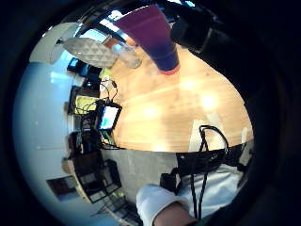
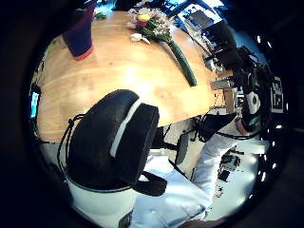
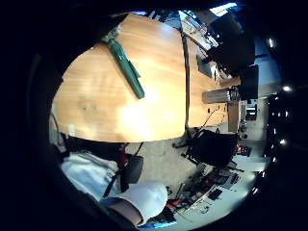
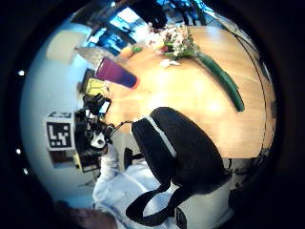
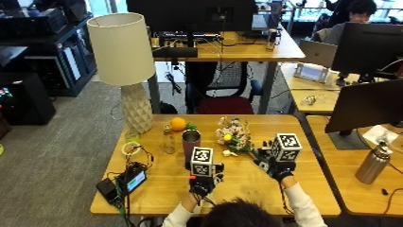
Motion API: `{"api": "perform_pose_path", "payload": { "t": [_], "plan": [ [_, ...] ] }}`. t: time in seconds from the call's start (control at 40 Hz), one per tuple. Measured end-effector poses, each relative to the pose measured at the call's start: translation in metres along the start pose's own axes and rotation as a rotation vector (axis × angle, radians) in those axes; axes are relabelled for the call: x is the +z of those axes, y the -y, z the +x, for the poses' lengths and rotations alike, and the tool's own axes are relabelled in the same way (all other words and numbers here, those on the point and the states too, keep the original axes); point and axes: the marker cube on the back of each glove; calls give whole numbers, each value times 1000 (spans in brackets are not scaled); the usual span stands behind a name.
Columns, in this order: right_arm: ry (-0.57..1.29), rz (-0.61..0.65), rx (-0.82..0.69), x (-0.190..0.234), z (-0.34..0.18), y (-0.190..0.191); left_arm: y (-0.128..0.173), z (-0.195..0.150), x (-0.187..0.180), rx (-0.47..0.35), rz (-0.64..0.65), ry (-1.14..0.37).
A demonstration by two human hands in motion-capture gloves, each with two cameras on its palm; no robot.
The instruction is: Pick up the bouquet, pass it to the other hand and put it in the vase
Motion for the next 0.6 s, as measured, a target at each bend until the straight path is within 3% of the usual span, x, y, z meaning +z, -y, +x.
{"api": "perform_pose_path", "payload": {
  "t": [0.2,0.6],
  "plan": [
    [-7,19,-13,33,22,32,-2,-8,2,-13,-24,1],
    [-36,-9,-3,26,14,38,11,-8,5,5,-15,-28]
  ]
}}
